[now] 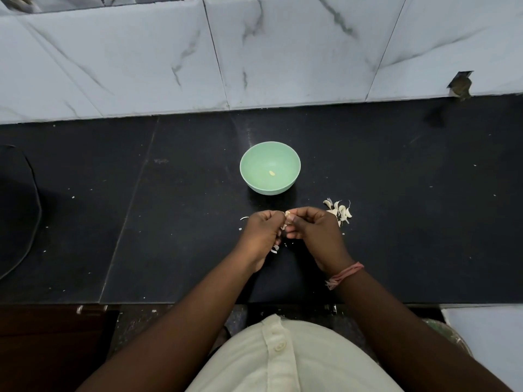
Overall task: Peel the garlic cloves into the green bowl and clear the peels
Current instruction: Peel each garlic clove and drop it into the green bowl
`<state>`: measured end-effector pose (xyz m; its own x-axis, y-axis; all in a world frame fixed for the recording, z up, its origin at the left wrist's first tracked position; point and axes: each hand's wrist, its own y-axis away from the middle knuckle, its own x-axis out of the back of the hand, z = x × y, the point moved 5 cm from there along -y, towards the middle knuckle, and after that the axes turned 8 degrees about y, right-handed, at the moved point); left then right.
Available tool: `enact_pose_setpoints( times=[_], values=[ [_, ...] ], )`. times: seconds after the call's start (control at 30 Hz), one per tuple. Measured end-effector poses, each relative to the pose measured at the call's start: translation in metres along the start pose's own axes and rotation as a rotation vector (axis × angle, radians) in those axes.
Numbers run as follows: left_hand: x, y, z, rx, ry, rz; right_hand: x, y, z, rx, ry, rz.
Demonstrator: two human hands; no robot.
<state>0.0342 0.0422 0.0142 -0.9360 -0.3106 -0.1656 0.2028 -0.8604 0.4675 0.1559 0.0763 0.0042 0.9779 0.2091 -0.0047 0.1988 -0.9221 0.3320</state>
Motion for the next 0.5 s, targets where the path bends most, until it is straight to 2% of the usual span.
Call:
enact_pose_setpoints(
  times=[0.23, 0.33, 0.43, 0.5],
  values=[
    [0.000, 0.002, 0.002, 0.015, 0.081, -0.013, -0.020, 0.003, 0.009, -0.272, -0.480, -0.073],
    [0.004, 0.004, -0.004, 0.029, 0.091, 0.006, -0.022, 0.001, 0.011, -0.354, -0.602, -0.031],
    [0.012, 0.004, -0.011, 0.040, 0.088, 0.038, -0.013, -0.001, 0.009, -0.367, -0.600, 0.045],
    [0.017, 0.005, -0.012, 0.037, 0.128, 0.064, -0.007, -0.001, 0.006, -0.308, -0.469, 0.050]
  ],
)
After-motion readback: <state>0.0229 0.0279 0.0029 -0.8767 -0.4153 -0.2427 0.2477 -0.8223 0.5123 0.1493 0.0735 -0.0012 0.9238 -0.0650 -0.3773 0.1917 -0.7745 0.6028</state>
